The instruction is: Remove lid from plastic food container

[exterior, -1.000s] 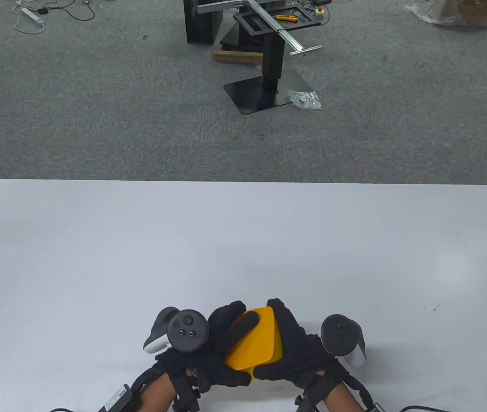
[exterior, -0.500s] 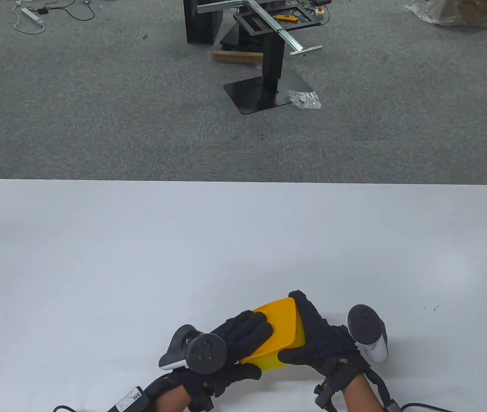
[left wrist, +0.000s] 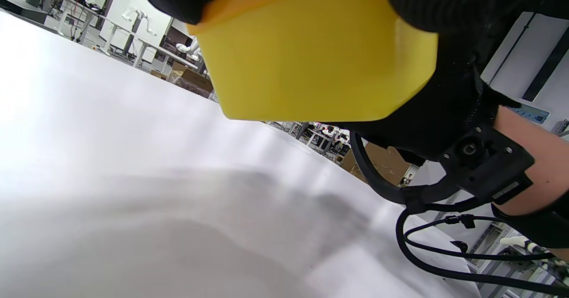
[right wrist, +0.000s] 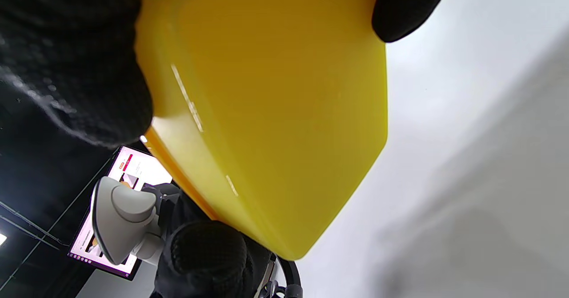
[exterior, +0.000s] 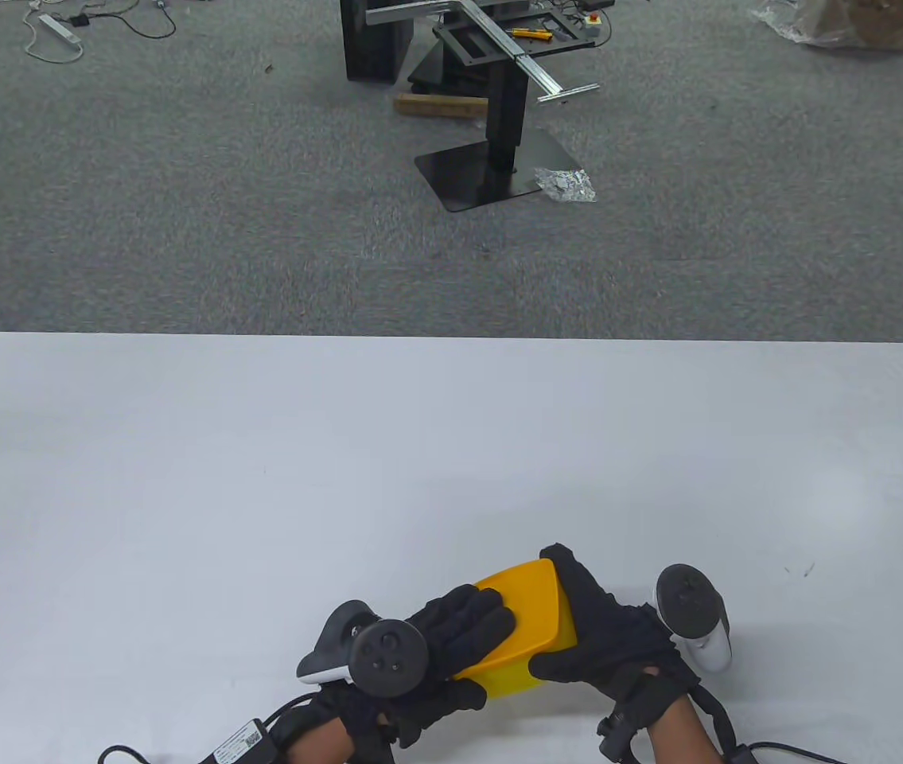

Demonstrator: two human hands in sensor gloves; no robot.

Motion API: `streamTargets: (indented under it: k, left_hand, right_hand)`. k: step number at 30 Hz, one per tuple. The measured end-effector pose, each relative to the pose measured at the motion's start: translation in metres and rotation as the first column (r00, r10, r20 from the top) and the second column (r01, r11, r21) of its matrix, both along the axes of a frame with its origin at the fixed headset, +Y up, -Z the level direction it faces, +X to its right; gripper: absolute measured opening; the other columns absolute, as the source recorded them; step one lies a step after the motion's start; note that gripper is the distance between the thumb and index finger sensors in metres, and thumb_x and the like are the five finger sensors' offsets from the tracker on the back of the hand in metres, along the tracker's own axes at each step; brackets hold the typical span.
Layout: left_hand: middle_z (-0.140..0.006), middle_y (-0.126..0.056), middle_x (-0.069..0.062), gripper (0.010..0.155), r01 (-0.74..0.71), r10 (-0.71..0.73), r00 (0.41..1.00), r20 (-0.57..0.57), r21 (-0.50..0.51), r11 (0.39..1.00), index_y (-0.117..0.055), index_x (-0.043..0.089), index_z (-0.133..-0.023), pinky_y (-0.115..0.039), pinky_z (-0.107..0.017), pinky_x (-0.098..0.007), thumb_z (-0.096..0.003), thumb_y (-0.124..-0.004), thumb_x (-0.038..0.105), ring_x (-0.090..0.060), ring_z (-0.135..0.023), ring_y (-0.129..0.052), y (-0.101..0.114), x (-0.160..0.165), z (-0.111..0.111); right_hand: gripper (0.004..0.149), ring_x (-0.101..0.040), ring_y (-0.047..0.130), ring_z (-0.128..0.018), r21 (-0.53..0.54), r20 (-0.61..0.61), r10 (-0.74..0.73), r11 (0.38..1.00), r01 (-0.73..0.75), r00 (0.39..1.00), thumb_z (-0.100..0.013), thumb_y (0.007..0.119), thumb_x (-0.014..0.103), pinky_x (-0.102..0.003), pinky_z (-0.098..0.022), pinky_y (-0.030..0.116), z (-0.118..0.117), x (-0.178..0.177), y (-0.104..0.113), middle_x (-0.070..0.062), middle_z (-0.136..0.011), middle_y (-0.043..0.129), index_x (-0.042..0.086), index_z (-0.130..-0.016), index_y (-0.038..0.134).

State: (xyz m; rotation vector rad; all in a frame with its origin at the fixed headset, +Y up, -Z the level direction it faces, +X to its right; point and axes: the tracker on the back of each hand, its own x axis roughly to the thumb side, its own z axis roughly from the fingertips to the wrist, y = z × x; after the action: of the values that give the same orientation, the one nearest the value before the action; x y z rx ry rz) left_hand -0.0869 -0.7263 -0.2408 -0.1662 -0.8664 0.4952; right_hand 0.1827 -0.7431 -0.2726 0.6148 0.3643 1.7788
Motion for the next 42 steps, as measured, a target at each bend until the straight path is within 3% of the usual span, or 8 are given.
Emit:
streamTargets:
  k: [9,18,22,25,31,35,38,42]
  left_hand:
    - [-0.115,-0.048,0.001,0.077,-0.011,0.017,0.998,0.062,-0.097,0.995,-0.041,0.040,-0.111,-0.060,-0.078,-0.053,-0.0393,-0.062,0.056,-0.037,-0.109,-0.057,0.003,-0.002,-0.002]
    - [-0.117,-0.056,0.003,0.071,-0.251,0.293,0.956,0.015,-0.478,0.842,-0.055,0.044,-0.111,-0.052,-0.079,-0.054,-0.0419,-0.068,0.053,-0.034,-0.112,-0.056,0.002,-0.036,-0.027]
    - [-0.118,-0.054,0.007,0.070,-0.201,0.238,0.971,0.028,-0.447,0.872,-0.053,0.046,-0.111,-0.051,-0.080,-0.053,-0.0430,-0.068,0.054,-0.032,-0.113,-0.054,0.002,-0.039,-0.027]
    - [-0.116,-0.062,0.007,0.067,-0.371,0.359,0.927,-0.108,-0.400,0.838,-0.060,0.046,-0.109,-0.062,-0.079,-0.055,-0.0430,-0.071,0.052,-0.033,-0.111,-0.064,0.000,-0.056,-0.039]
    - [-0.096,-0.089,0.000,0.062,-0.630,0.414,0.635,-0.653,-0.126,0.766,-0.068,0.032,-0.107,-0.087,-0.058,-0.053,-0.0475,-0.080,0.044,-0.034,-0.078,-0.104,-0.012,-0.184,-0.084]
    - [-0.089,-0.092,-0.006,0.064,-0.680,0.294,0.277,-0.915,0.030,0.733,-0.068,0.019,-0.106,-0.091,-0.048,-0.050,-0.0482,-0.085,0.040,-0.034,-0.064,-0.110,-0.043,-0.282,-0.081]
    - [-0.086,-0.094,-0.009,0.067,-0.691,0.212,0.068,-0.975,0.107,0.715,-0.067,0.013,-0.106,-0.092,-0.044,-0.050,-0.0472,-0.089,0.038,-0.035,-0.058,-0.112,-0.063,-0.314,-0.070]
    - [-0.088,-0.086,-0.008,0.079,-0.510,0.075,0.026,-0.997,0.052,0.859,-0.057,0.014,-0.110,-0.086,-0.053,-0.051,-0.0450,-0.091,0.042,-0.031,-0.061,-0.106,-0.068,-0.320,-0.067]
  right_hand:
    - [0.129,-0.058,0.046,-0.100,0.005,-0.041,0.031,1.000,-0.030,0.999,-0.038,0.101,0.064,-0.062,-0.077,0.058,0.002,0.003,0.004,-0.029,-0.116,0.028,0.001,-0.115,0.019]
    - [0.128,-0.057,0.045,-0.101,0.026,-0.087,0.047,0.999,-0.044,0.995,-0.038,0.100,0.064,-0.061,-0.078,0.058,0.005,-0.002,0.007,-0.028,-0.117,0.027,0.002,-0.115,0.019]
    - [0.128,-0.057,0.043,-0.101,0.008,-0.087,0.038,0.999,-0.038,0.995,-0.039,0.100,0.064,-0.061,-0.078,0.056,0.003,-0.006,0.003,-0.028,-0.117,0.025,0.002,-0.115,0.017]
    - [0.128,-0.057,0.041,-0.102,0.001,-0.075,0.037,0.999,-0.037,0.996,-0.039,0.100,0.063,-0.060,-0.079,0.054,0.001,-0.006,0.001,-0.027,-0.117,0.024,0.003,-0.115,0.016]
    - [0.126,-0.056,0.039,-0.102,-0.002,0.044,0.107,0.994,-0.107,0.993,-0.039,0.100,0.061,-0.061,-0.079,0.052,-0.004,0.002,-0.003,-0.026,-0.117,0.021,0.005,-0.114,0.016]
    - [0.126,-0.057,0.037,-0.102,-0.013,0.110,0.138,0.990,-0.138,0.984,-0.039,0.100,0.060,-0.061,-0.079,0.051,-0.008,0.010,-0.007,-0.025,-0.117,0.021,0.006,-0.114,0.016]
    - [0.125,-0.056,0.036,-0.103,-0.032,0.117,0.130,0.991,-0.127,0.985,-0.039,0.100,0.060,-0.061,-0.080,0.050,-0.011,0.011,-0.010,-0.025,-0.117,0.020,0.006,-0.114,0.016]
    - [0.125,-0.057,0.036,-0.102,-0.038,0.114,0.145,0.989,-0.141,0.983,-0.039,0.100,0.060,-0.061,-0.080,0.050,-0.011,0.009,-0.011,-0.025,-0.117,0.020,0.006,-0.114,0.016]
